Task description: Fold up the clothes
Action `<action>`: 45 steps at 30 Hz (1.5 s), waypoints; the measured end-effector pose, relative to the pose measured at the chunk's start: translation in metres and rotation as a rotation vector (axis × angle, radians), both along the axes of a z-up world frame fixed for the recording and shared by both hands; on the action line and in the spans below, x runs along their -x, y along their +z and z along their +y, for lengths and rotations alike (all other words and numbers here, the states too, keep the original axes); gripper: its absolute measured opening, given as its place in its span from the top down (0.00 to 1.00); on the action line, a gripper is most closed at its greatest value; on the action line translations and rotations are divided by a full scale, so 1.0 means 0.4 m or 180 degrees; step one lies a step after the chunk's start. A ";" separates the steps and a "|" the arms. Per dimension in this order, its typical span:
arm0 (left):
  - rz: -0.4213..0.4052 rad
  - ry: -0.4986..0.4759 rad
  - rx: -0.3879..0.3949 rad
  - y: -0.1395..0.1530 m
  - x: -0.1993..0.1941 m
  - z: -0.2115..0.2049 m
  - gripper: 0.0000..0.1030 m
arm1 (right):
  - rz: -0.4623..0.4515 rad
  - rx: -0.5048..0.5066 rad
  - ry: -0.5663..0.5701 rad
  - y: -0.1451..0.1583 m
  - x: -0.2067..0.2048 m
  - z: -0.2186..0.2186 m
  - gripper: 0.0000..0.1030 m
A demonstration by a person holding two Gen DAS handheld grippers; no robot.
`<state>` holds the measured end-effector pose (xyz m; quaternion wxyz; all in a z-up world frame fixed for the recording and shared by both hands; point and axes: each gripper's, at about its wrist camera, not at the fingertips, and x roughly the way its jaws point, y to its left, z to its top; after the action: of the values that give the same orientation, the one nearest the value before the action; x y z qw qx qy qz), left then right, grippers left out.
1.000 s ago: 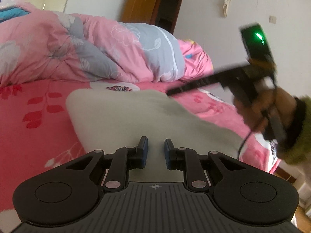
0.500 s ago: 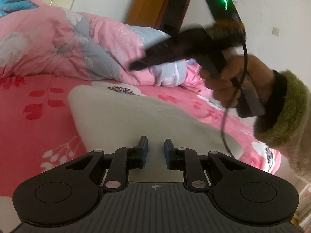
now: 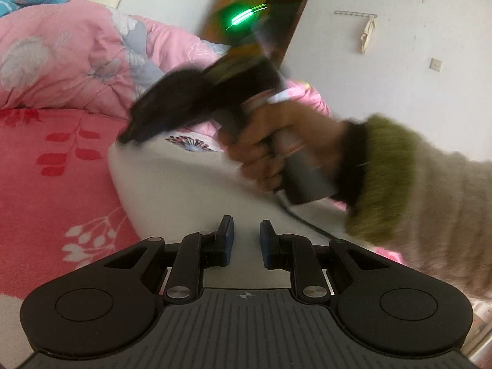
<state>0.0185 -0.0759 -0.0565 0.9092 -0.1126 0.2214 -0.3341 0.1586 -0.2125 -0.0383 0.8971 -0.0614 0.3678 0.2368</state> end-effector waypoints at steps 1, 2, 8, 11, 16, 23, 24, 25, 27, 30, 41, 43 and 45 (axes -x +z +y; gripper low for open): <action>-0.0004 0.0008 -0.0010 -0.001 0.001 0.000 0.83 | 0.0089 0.0027 -0.0025 -0.021 -0.017 0.005 0.83; -0.0012 0.0005 0.0010 -0.002 0.002 0.003 0.83 | 0.0177 0.0053 -0.0049 -0.043 -0.033 0.009 0.84; 0.0045 -0.0044 0.0203 0.008 0.010 0.039 0.83 | 0.0290 -0.0044 -0.0258 -0.024 -0.023 -0.020 0.85; 0.0032 -0.0096 0.0173 0.014 0.031 0.049 0.83 | 0.0189 -0.0235 -0.0201 0.044 0.054 -0.045 0.85; 0.0092 -0.0089 0.0027 0.018 0.044 0.034 0.83 | 0.0153 0.0118 -0.0181 -0.040 0.114 -0.015 0.85; 0.0176 -0.0076 -0.0071 0.027 0.068 0.038 0.83 | -0.0088 -0.0011 -0.0207 0.053 0.209 -0.009 0.84; 0.0203 -0.0056 -0.0083 0.027 0.070 0.039 0.83 | -0.0088 0.0005 -0.0166 0.051 0.224 -0.008 0.84; 0.0231 -0.0036 -0.0093 0.027 0.073 0.041 0.83 | -0.0079 0.0067 -0.0157 0.031 0.233 -0.005 0.85; 0.0297 0.0039 -0.0085 0.027 0.079 0.049 0.83 | -0.0094 0.0270 -0.0199 -0.036 0.239 0.007 0.86; 0.0402 0.0210 -0.0009 0.034 0.083 0.075 0.83 | -0.0251 0.0319 -0.0242 -0.007 0.273 0.025 0.86; 0.0669 0.0691 -0.0053 0.052 0.047 0.135 0.82 | -0.0273 0.0136 -0.0433 0.000 0.371 0.015 0.88; 0.0663 0.0730 -0.0072 0.054 0.047 0.136 0.82 | -0.0428 0.0087 -0.0433 0.026 0.418 0.018 0.88; 0.0677 0.0745 -0.0102 0.056 0.050 0.132 0.82 | -0.0431 0.0075 -0.0447 0.006 0.449 0.014 0.88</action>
<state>-0.0015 -0.0230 -0.0339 0.9151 -0.1578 0.3071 -0.2084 -0.0209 -0.2069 -0.0357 0.9335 -0.0618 0.3125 0.1644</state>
